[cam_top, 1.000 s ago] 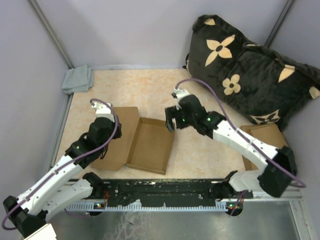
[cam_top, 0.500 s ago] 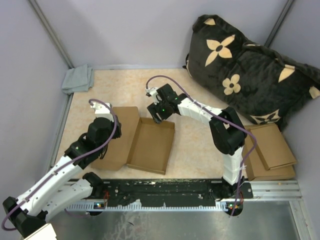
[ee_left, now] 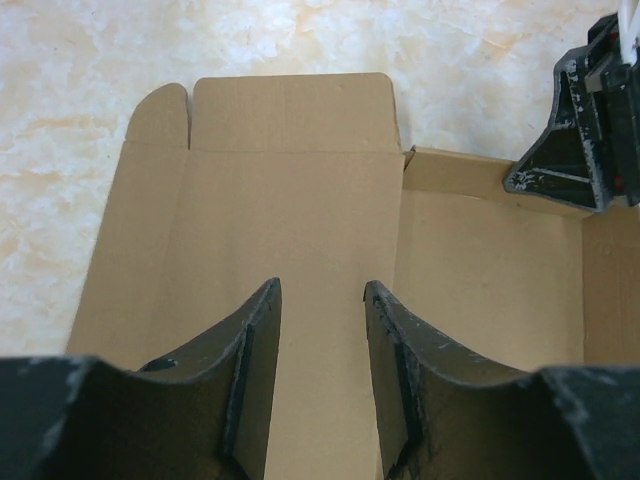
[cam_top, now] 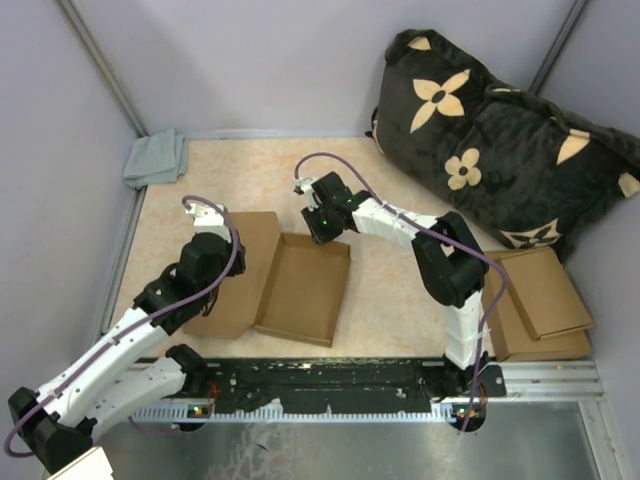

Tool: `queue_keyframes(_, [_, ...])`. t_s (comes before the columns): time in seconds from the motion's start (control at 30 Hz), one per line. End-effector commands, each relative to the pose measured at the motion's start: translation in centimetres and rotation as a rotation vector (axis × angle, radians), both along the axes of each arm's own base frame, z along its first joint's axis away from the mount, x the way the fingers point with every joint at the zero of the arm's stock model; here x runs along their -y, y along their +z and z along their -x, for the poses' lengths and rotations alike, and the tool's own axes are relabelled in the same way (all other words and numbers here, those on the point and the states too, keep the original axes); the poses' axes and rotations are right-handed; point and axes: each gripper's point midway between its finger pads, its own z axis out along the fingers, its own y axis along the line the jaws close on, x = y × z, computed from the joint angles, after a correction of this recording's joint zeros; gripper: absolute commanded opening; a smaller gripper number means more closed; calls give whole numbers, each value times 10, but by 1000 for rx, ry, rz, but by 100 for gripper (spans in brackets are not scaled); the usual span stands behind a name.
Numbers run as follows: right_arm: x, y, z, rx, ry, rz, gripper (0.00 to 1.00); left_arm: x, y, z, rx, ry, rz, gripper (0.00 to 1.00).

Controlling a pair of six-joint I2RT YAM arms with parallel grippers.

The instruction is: Fold the paper box

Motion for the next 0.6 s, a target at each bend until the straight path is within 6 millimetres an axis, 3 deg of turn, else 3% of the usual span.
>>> queue_keyframes(0.0, [23, -16, -15, 1, -235, 33, 18, 11, 0, -7, 6, 16, 90, 46])
queue_keyframes(0.13, [61, -17, -6, -2, -409, 24, 10, 30, -10, -16, -27, 14, 169, 49])
queue_keyframes(0.3, [100, -24, 33, -21, -528, 38, 10, 38, -28, -45, -97, 84, 162, 62])
queue_keyframes(0.47, [120, -33, 73, -65, -581, -15, 10, 34, -33, -81, -176, 119, 218, 66])
queue_keyframes(0.57, [128, -36, 86, -75, -620, -42, 16, 12, -38, -101, -204, 179, 250, 68])
